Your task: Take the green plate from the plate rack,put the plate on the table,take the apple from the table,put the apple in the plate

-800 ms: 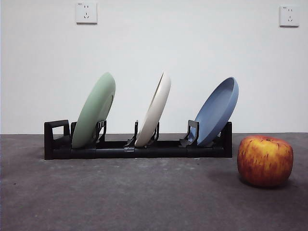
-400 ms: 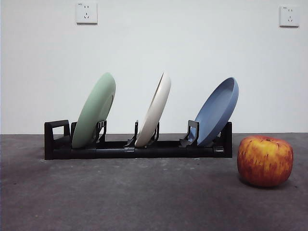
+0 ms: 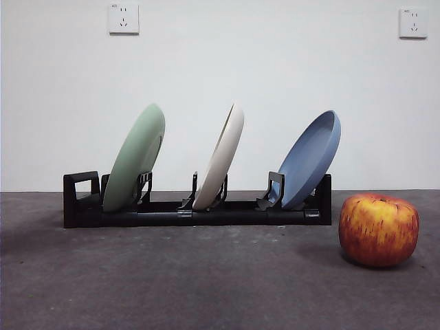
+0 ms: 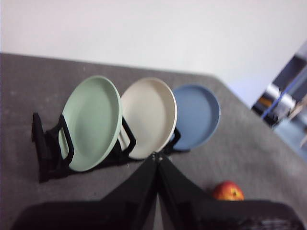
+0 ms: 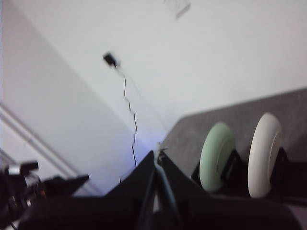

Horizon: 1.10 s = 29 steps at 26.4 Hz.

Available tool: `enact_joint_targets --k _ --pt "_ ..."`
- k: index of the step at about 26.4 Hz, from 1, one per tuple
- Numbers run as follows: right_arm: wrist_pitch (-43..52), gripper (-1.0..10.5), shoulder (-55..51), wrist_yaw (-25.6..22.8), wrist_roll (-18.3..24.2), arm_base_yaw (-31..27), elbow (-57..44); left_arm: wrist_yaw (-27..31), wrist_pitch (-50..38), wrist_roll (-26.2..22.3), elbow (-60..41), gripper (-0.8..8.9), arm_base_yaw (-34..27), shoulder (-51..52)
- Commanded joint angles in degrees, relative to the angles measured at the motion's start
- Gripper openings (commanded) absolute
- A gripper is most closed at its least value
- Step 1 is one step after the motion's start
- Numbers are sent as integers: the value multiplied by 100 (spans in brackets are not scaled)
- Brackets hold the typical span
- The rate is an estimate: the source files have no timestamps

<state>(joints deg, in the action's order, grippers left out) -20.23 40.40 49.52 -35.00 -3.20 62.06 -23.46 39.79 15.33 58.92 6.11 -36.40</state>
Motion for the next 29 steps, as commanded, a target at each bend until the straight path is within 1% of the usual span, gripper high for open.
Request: enact_joint_targets --k 1,3,4,6,8,10,12,14,15,17,18,19,20,21,22,23,24,25,26,29 --pt "-1045 -16 522 -15 1121 101 767 -179 649 -708 813 -6 -11 -577" --pt "-1978 -16 990 -339 1751 254 1342 -249 1099 -955 1373 -6 0 -1014" --pt "-2380 -16 1172 -549 1982 337 1582 -245 1276 -1029 1593 -6 15 -1193" --pt "-3156 -16 1637 -1154 2485 586 2070 -247 1582 -1213 2048 -6 57 -1609" --pt "-3707 -16 2028 -1744 2800 870 2435 -245 1755 -1298 2385 -6 127 -1958" --pt "-4089 -16 2385 -2352 2959 1189 2706 -245 1834 -1305 2629 -6 221 -2253" --pt "-4393 -16 2723 -3049 3045 1528 2931 -243 1840 -1305 2791 -6 332 -2503" --pt "-4583 -15 3003 -3635 3077 1821 3088 -197 1792 -1305 2852 -6 444 -2699" --pt "-4642 -9 3145 -3862 3084 1974 3161 -177 1768 -1305 2863 -6 498 -2793" --pt "-4706 24 3359 -4019 3104 2208 3257 -173 1755 -1335 2863 -6 581 -2951" --pt "-4717 98 3523 -3987 3174 2376 3316 -22 1759 -1506 2863 -6 651 -3080" --pt "-4717 172 3622 -3991 3191 2483 3351 258 1768 -1543 2863 -6 713 -3176" --pt "-4708 269 3718 -3991 3189 2583 3390 546 1762 -1543 2863 -3 793 -3268" --pt "-4701 377 3773 -3993 3189 2656 3414 664 1746 -1541 2863 4 863 -3333" --pt "-4653 519 3814 -3995 3193 2712 3423 691 1711 -1541 2863 57 925 -3392" --pt "-4594 638 3821 -4015 3193 2730 3423 697 1633 -1543 2863 187 960 -3434" --pt "-4527 681 3821 -4044 3209 2730 3423 697 1519 -1558 2863 357 973 -3469" --pt "-4433 693 3821 -4057 3206 2730 3423 697 1408 -1565 2863 531 975 -3493" --pt "-4382 693 3818 -4054 3206 2730 3425 699 1311 -1585 2863 578 975 -3508" --pt "-4323 692 3818 -4057 3206 2726 3445 702 1060 -1552 2863 575 975 -3604"
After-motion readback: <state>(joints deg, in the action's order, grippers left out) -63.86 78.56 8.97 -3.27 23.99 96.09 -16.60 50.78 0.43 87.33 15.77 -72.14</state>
